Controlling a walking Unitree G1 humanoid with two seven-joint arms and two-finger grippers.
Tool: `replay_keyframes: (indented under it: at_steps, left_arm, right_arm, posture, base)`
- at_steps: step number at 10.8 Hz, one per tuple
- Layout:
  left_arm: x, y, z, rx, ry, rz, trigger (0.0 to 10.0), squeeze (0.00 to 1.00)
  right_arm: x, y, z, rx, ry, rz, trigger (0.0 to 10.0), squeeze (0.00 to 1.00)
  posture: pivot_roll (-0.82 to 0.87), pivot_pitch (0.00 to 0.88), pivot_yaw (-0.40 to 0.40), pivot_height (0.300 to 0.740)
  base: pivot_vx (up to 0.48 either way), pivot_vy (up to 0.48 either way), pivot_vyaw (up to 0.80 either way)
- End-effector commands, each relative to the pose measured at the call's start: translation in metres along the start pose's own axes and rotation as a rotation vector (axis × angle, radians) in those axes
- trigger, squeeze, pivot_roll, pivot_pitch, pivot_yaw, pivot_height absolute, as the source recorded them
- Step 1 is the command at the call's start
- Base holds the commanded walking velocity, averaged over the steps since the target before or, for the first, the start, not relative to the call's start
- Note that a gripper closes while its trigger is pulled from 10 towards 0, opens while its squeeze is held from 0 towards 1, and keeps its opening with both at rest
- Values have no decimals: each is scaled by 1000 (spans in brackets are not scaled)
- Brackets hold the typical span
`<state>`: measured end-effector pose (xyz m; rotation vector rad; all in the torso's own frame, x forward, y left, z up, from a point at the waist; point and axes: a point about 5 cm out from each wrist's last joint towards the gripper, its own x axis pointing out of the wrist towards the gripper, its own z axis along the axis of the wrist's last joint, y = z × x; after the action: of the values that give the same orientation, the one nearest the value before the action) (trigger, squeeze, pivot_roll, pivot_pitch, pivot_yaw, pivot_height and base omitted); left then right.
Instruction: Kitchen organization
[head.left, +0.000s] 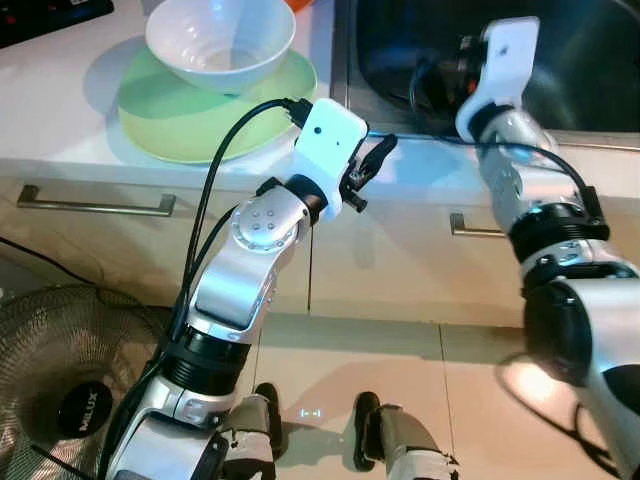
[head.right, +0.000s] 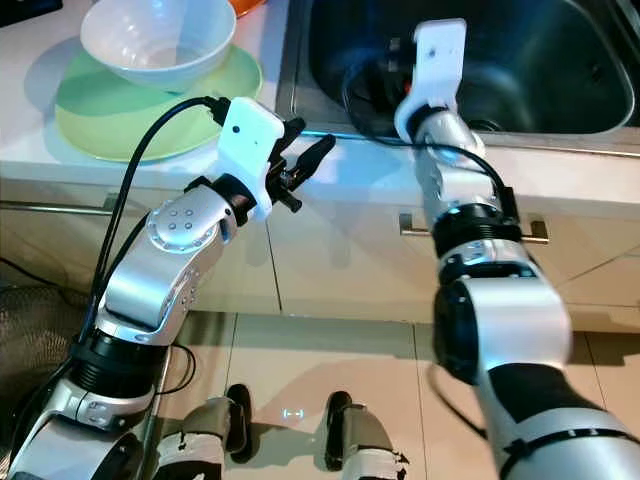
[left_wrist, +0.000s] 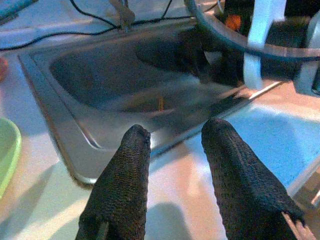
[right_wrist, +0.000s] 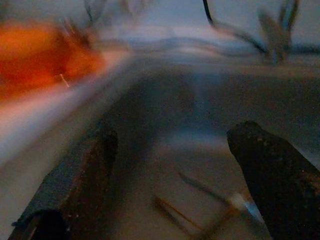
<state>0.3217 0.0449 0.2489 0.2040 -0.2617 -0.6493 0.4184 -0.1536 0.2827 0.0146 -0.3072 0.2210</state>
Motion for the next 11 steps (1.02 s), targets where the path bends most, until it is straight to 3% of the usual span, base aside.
replay_keyframes:
  at_steps: [1, 3, 6, 7, 8, 11]
  left_arm:
    - [2, 1, 10, 41, -47, 17, 10000, 0]
    - [2, 11, 28, 124, -115, 53, 10000, 0]
    - [-1, 36, 50, 242, -158, 94, 10000, 0]
    - [-3, 43, 53, 270, -155, 103, 10000, 0]
    - [-13, 63, 56, 348, -119, 128, 10000, 0]
    - [-33, 97, 61, 489, -21, 122, 10000, 0]
  right_arm:
    - [-2, 2, 15, 62, -111, 29, 10000, 0]
    - [-15, 11, 25, 113, -188, 80, 10000, 0]
    - [-43, 10, -1, 172, -108, 44, 10000, 0]
    - [-48, 11, -2, 178, -95, 39, 10000, 0]
    - [-54, 12, -2, 184, -88, 43, 10000, 0]
    - [-65, 18, -8, 215, -51, 49, 10000, 0]
  posture:
    - [163, 280, -39, 740]
    - [155, 283, -36, 740]
    - [156, 281, -24, 740]
    - [157, 280, -22, 740]
    - [160, 278, -15, 740]
    - [174, 272, -6, 740]
  base:
    - [0, 0, 0]
    - [0, 0, 0]
    - [0, 0, 0]
    - [0, 0, 0]
    - [0, 0, 0]
    - [0, 0, 0]
